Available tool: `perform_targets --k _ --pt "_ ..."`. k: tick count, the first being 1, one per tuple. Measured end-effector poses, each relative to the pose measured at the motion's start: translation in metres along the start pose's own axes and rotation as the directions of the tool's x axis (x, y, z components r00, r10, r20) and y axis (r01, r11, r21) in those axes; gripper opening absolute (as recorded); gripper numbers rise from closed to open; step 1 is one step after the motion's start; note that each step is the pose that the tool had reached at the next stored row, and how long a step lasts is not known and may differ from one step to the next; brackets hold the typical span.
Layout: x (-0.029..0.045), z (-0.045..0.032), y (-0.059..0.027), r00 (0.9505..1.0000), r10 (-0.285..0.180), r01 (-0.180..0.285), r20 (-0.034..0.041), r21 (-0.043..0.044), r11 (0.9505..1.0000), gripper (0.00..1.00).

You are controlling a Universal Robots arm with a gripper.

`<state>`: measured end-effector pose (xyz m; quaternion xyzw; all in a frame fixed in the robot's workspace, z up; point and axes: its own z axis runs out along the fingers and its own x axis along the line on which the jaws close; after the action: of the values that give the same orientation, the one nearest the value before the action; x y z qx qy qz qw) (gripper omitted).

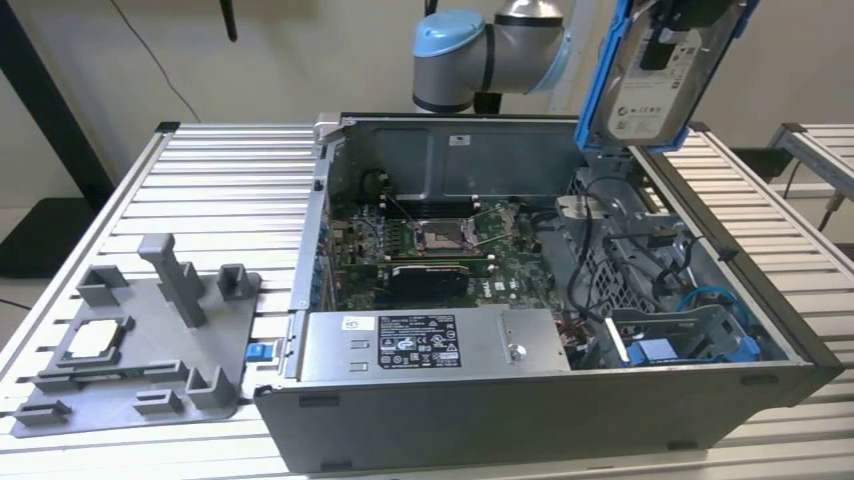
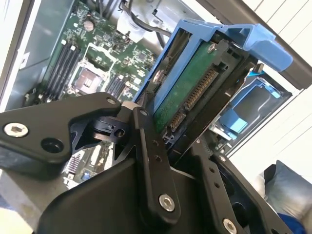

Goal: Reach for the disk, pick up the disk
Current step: 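Pick up the disk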

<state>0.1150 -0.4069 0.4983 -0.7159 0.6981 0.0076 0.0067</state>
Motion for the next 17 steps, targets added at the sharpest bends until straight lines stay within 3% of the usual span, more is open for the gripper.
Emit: perform_targets --k 17 --pt "0.0539 -0.0008 0.0011 1.0 0.0 0.0 0.0001 0.0 1.0 0.0"
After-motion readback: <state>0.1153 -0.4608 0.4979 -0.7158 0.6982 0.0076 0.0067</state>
